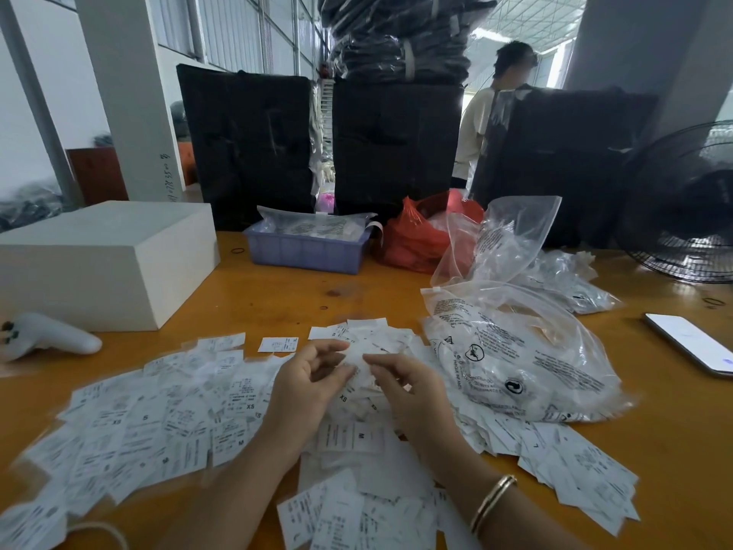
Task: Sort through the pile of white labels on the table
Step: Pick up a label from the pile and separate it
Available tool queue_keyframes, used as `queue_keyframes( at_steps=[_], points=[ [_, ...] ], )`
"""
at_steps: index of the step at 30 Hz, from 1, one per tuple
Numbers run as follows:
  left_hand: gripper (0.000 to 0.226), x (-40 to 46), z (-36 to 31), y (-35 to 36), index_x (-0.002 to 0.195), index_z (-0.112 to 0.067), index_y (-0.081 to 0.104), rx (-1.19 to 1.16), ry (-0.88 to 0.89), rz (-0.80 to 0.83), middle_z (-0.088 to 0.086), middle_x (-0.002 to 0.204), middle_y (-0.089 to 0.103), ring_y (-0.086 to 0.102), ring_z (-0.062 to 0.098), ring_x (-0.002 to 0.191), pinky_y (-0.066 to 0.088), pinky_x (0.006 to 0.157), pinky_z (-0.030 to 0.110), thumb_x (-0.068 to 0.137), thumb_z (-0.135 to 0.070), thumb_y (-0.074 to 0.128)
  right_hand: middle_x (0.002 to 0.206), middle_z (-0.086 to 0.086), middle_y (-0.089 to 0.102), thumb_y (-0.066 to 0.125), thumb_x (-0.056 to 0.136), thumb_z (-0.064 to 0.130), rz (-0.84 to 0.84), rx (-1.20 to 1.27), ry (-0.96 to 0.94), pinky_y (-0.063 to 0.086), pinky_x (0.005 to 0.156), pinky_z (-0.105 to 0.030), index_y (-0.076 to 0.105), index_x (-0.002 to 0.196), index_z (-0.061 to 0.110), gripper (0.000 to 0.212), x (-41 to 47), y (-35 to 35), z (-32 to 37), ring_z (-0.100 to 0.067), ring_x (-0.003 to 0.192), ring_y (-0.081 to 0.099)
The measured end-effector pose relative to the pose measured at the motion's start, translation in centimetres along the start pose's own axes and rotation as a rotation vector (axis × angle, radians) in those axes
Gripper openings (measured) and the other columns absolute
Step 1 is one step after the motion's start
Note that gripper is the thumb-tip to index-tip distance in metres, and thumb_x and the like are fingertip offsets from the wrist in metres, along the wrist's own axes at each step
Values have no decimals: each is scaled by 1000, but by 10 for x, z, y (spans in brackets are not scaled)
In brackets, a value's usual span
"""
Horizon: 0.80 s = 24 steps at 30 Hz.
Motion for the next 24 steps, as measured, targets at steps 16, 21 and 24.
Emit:
queue_keyframes(
  at_steps=[16,21,24],
  points=[
    [25,-3,-1,7,100,-34,64,0,-13,68,-15,87,69,66,-1,83,51,64,10,83,-16,70,69,11,55,75,79,30,107,18,138,39,57,-13,57,81,26,18,0,16,-13,4,59,47],
    [21,-4,1,8,100,-38,66,-31,-56,91,-22,90,68,61,-8,87,49,66,7,87,-23,66,64,8,61,66,87,31,115,56,225,38,49,-11,57,73,22,19,0,14,-21,1,52,49],
    [25,-3,4,7,102,-40,67,-41,-75,90,-20,92,69,60,-10,91,49,68,8,86,-20,67,63,8,65,60,92,27,90,99,232,40,50,-11,61,70,20,22,-1,11,-20,1,54,55]
  ],
)
Point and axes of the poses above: each hand's wrist, its own x-axis towards the middle knuckle, its own y-axis out of the palm, z = x × y, the point moved 10 cm from there along x, towards the middle knuckle
